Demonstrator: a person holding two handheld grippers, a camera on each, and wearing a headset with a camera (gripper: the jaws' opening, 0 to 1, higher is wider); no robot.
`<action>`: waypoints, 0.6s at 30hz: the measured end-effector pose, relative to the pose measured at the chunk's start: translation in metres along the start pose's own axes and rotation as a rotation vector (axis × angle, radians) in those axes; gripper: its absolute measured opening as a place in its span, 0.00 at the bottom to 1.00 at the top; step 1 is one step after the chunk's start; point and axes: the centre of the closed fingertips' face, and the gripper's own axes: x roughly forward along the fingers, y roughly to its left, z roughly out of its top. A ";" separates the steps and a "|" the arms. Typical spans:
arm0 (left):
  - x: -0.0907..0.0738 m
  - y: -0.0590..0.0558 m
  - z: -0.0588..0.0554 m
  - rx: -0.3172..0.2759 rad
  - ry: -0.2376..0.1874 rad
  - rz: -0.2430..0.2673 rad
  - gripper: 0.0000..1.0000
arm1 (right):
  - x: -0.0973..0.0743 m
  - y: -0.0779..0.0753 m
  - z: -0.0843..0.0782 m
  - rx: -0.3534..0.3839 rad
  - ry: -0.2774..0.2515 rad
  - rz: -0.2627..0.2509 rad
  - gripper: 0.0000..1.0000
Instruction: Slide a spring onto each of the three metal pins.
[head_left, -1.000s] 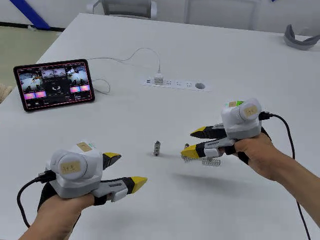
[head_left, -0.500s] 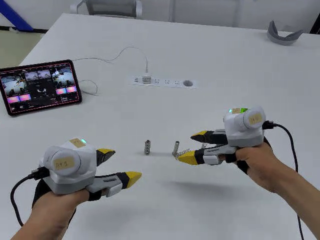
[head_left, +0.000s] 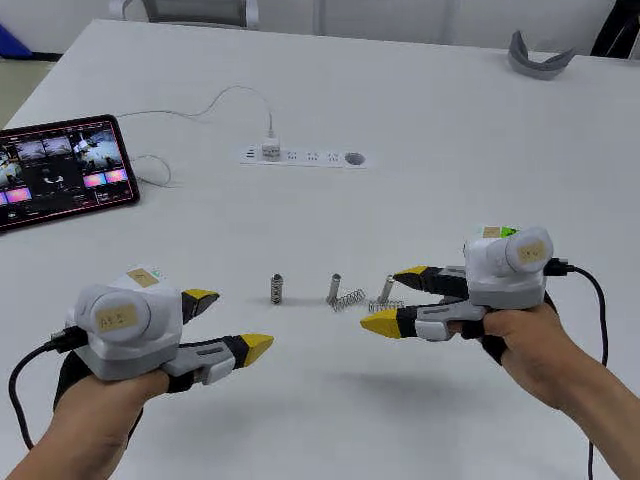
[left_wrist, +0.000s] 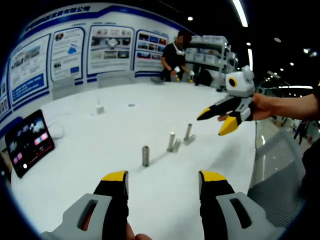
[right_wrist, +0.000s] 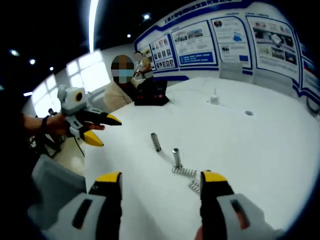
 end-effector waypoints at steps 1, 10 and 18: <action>0.001 0.000 0.001 0.001 0.000 -0.002 0.58 | -0.002 0.000 -0.001 0.003 -0.002 -0.004 0.65; 0.011 -0.006 0.007 0.014 -0.001 -0.023 0.58 | -0.029 0.002 -0.013 0.061 -0.044 -0.063 0.68; 0.023 -0.021 0.013 0.037 0.001 -0.060 0.58 | -0.050 0.006 -0.030 0.117 -0.069 -0.104 0.71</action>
